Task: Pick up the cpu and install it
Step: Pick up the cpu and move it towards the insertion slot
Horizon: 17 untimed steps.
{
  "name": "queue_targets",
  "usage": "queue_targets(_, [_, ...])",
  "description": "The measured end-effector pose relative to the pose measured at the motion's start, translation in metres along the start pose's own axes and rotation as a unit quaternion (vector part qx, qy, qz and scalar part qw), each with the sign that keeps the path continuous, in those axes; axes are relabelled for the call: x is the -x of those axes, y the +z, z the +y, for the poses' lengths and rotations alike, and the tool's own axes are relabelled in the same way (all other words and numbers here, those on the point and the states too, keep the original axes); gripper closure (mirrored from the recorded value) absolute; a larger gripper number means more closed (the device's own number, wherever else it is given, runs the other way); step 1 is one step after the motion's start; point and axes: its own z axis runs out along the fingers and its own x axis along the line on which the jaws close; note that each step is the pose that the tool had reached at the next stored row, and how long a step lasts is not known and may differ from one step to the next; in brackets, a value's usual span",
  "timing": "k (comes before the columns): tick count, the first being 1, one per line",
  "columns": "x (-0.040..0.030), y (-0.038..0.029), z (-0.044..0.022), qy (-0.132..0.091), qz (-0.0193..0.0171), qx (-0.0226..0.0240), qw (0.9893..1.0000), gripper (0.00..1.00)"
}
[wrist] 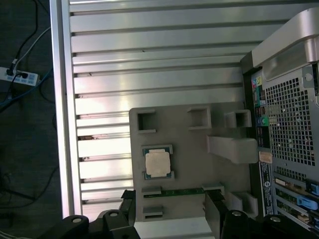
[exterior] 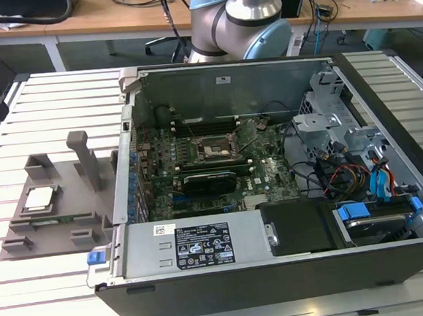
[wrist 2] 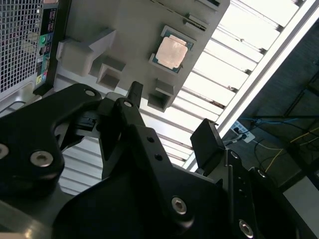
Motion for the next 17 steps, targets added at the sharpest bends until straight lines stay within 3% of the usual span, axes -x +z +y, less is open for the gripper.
queue_targets(17, [-0.0001,0.0056,-0.0002,0.0,-0.0001,-0.0014,1.0,0.34])
